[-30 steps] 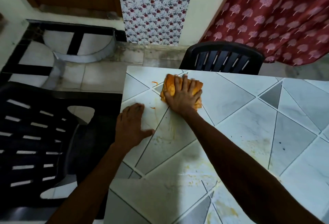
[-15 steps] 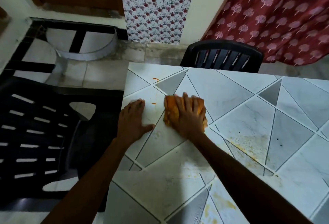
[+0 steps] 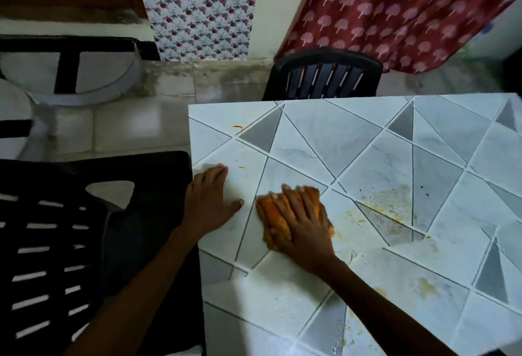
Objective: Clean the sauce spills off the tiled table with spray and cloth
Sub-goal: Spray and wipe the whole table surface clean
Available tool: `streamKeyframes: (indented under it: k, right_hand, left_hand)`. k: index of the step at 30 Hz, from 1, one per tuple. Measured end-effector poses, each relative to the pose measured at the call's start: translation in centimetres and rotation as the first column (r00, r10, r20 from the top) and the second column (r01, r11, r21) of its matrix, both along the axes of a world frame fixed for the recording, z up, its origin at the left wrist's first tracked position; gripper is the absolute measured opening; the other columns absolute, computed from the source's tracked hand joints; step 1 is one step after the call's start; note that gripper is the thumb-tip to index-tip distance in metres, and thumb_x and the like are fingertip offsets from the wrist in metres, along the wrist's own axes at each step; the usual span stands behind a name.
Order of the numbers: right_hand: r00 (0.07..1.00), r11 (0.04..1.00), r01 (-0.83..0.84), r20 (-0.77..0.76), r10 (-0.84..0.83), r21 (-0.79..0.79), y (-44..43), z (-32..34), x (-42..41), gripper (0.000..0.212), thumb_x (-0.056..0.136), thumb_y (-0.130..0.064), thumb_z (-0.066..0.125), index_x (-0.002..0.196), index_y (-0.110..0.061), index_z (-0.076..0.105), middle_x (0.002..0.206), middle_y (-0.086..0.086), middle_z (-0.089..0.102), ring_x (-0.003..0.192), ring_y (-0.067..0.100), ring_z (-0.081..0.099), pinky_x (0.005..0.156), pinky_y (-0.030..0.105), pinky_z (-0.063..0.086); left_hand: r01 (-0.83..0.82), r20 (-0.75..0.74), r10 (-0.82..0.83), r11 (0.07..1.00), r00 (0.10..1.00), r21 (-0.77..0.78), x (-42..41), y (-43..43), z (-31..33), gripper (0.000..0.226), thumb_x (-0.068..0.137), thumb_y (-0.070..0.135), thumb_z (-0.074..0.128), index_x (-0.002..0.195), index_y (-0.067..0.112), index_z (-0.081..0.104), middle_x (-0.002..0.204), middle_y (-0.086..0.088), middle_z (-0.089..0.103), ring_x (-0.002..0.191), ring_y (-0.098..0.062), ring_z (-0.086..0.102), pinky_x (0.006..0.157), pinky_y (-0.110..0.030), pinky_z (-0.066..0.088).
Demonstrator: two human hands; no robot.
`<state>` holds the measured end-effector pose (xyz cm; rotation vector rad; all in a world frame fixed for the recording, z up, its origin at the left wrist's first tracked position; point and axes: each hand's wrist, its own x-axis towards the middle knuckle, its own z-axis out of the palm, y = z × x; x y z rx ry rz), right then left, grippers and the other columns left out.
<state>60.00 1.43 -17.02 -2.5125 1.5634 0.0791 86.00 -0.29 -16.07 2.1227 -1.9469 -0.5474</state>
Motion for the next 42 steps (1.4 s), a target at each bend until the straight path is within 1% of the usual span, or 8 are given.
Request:
streamKeyframes:
  k: [13, 19, 24, 28, 30, 35, 38, 42]
  right_hand:
    - [0.921, 0.916, 0.385, 0.013, -0.389, 0.115, -22.7, 0.4, 10.4, 0.081, 0.092, -0.076, 0.019, 0.160, -0.036, 0.000, 0.169, 0.003, -0.005, 0.154, 0.038, -0.009, 0.115, 0.072, -0.006]
    - [0.998, 0.994, 0.062, 0.019, -0.065, 0.095, -22.3, 0.6, 15.2, 0.080, 0.091, -0.074, 0.023, 0.159, -0.037, 0.004, 0.170, 0.000, 0.000, 0.154, 0.036, -0.005, 0.116, 0.072, 0.001]
    - [0.987, 0.988, -0.156, 0.052, 0.155, 0.018, -10.8, 0.2, 6.5, 0.079, 0.089, -0.070, 0.042, 0.158, -0.037, 0.022, 0.169, -0.003, 0.012, 0.155, 0.029, 0.007, 0.115, 0.063, 0.021]
    - [0.956, 0.958, -0.284, 0.059, 0.286, -0.042, -4.7, 0.1, -0.5, 0.076, 0.085, -0.066, 0.054, 0.152, -0.036, 0.040, 0.164, -0.004, 0.027, 0.153, 0.028, 0.019, 0.113, 0.058, 0.028]
    - [0.972, 0.971, -0.235, 0.019, 0.236, -0.033, -8.2, 0.1, -0.6, 0.074, 0.087, -0.069, 0.044, 0.154, -0.040, 0.032, 0.166, -0.005, 0.021, 0.153, 0.030, 0.018, 0.113, 0.061, 0.026]
    - [0.949, 0.946, 0.308, 0.043, -0.313, 0.100, -22.0, 0.3, 8.7, 0.078, 0.092, -0.074, 0.026, 0.159, -0.040, 0.005, 0.169, 0.000, 0.000, 0.154, 0.038, -0.003, 0.115, 0.072, 0.002]
    - [0.979, 0.973, 0.199, 0.031, -0.204, 0.121, -23.1, 0.7, 14.8, 0.083, 0.092, -0.074, 0.030, 0.160, -0.035, 0.005, 0.169, 0.003, -0.004, 0.153, 0.040, -0.009, 0.114, 0.074, -0.003]
    - [0.991, 0.995, -0.102, 0.091, 0.100, 0.018, -16.1, 0.1, 13.5, 0.078, 0.091, -0.072, 0.035, 0.158, -0.037, 0.017, 0.169, 0.001, 0.011, 0.153, 0.038, 0.007, 0.114, 0.071, 0.013]
  left_hand:
    - [0.043, 0.006, -0.043, 0.994, 0.999, -0.101, 0.8, 0.9, -1.4, 0.094, 0.064, 0.037, 0.085, 0.145, 0.011, 0.044, 0.149, -0.006, 0.045, 0.128, -0.030, 0.049, 0.103, -0.046, 0.043]
    - [-0.004, -0.039, 0.002, 0.998, 0.999, -0.062, 0.3, 2.0, -0.7, 0.092, 0.070, 0.038, 0.081, 0.148, 0.009, 0.040, 0.152, -0.006, 0.040, 0.136, -0.030, 0.041, 0.112, -0.045, 0.036]
    - [-0.181, -0.087, 0.176, 0.982, 0.981, -0.054, 0.4, 3.0, -0.6, 0.092, 0.076, 0.071, 0.050, 0.140, 0.004, 0.047, 0.142, -0.014, 0.048, 0.131, -0.034, 0.043, 0.109, -0.048, 0.037]
    - [-0.210, -0.076, 0.207, 0.977, 0.975, -0.029, 0.3, 3.1, -0.6, 0.094, 0.076, 0.069, 0.058, 0.143, 0.004, 0.045, 0.144, -0.014, 0.047, 0.133, -0.033, 0.042, 0.111, -0.047, 0.036]
    - [-0.204, -0.068, 0.201, 0.978, 0.977, -0.033, 0.2, 2.9, -0.6, 0.093, 0.075, 0.062, 0.071, 0.143, 0.003, 0.045, 0.144, -0.015, 0.047, 0.133, -0.034, 0.042, 0.111, -0.047, 0.035]
    - [-0.223, -0.096, 0.219, 0.974, 0.971, -0.034, 0.0, 2.9, -0.8, 0.093, 0.074, 0.050, 0.079, 0.144, 0.001, 0.042, 0.145, -0.016, 0.045, 0.134, -0.035, 0.041, 0.111, -0.049, 0.037]
    - [-0.258, -0.129, 0.253, 0.966, 0.959, -0.030, -0.3, 3.1, -0.7, 0.094, 0.075, 0.052, 0.076, 0.145, 0.004, 0.039, 0.147, -0.014, 0.041, 0.136, -0.032, 0.037, 0.112, -0.048, 0.037]
    - [-0.303, -0.205, 0.294, 0.953, 0.934, -0.018, -0.3, 3.7, -0.6, 0.097, 0.075, 0.066, 0.059, 0.147, 0.005, 0.038, 0.149, -0.014, 0.039, 0.137, -0.029, 0.037, 0.114, -0.043, 0.034]
